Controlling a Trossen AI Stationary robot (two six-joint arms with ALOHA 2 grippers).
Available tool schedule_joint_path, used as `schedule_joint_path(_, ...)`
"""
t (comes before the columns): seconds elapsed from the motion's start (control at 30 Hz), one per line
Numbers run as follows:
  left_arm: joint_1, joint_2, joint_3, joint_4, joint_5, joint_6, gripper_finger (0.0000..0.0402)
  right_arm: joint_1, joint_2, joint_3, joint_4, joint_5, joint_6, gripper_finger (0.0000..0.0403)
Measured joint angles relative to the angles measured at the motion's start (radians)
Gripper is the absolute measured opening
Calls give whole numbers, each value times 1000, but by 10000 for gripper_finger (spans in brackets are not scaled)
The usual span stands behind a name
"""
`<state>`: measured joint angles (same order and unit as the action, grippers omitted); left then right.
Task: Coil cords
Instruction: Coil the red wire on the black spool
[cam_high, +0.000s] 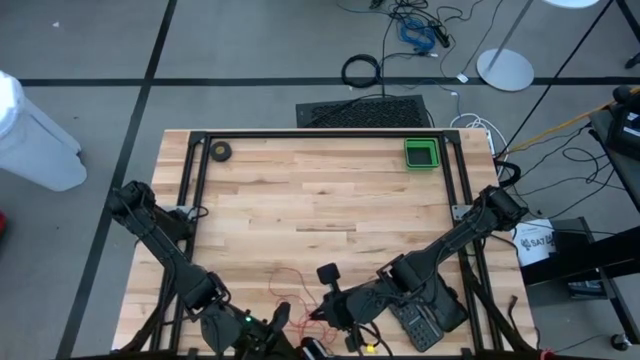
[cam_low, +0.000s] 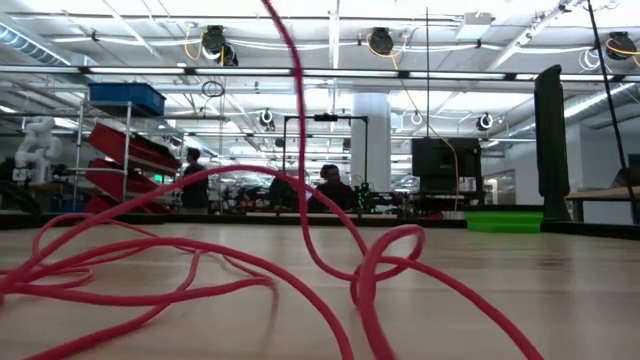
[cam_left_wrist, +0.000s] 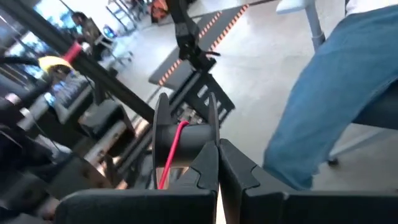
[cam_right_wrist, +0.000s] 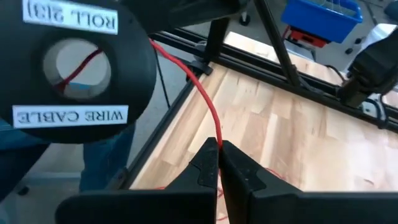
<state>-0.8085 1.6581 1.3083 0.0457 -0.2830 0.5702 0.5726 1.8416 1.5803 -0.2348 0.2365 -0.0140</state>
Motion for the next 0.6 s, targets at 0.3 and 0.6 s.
schedule_joint_path(0.3,-52,0,0,69,-183,156,1,1,0,0,-61,-89,55,0)
schedule_joint_path(0.6,-124,-2,0,99,-503,251,1,12,-3,1,-75,-89,51,0)
